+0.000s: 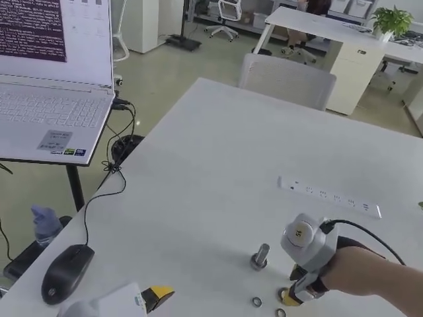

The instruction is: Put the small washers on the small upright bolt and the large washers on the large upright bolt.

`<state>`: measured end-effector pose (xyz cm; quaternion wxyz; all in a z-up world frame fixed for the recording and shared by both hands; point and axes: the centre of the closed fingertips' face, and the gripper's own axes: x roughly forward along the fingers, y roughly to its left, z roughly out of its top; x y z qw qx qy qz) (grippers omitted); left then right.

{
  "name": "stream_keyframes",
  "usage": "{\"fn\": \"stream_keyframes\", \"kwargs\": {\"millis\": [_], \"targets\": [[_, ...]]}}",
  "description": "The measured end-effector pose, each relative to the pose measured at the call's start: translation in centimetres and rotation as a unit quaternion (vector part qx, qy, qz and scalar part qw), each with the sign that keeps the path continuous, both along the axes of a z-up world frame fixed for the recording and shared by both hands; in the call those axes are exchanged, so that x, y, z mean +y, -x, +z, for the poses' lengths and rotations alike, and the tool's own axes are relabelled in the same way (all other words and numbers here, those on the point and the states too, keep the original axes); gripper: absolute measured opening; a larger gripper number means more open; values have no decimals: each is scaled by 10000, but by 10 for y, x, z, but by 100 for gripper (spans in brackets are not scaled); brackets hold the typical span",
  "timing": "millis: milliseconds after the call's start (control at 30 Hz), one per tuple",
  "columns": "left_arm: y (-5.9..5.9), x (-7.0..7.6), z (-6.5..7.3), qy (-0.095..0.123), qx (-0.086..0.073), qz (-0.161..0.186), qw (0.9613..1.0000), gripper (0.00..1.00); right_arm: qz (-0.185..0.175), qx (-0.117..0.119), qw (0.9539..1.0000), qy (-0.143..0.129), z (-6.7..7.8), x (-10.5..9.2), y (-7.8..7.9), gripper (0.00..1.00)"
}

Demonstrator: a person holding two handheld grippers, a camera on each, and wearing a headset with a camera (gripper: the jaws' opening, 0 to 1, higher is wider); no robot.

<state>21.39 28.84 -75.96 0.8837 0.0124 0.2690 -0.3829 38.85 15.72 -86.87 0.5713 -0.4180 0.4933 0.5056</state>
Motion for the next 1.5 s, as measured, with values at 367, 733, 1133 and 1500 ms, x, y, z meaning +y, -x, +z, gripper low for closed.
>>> {"fn": "stream_keyframes", "kwargs": {"millis": [367, 733, 1133, 1500], "targets": [[0, -1, 2, -60, -50, -21, 10000, 95, -99, -33, 9999, 40, -8, -3, 1, 34], [4, 2, -1, -89, 35, -34, 9999, 93, -195, -81, 9998, 31, -13, -7, 0, 34], [5, 0, -5, -119, 90, -67, 9999, 91, -218, -136, 9997, -22, -13, -5, 1, 32], [3, 0, -5, -110, 105, -21, 9999, 91, -230, -128, 9996, -37, -14, -6, 1, 27]]}}
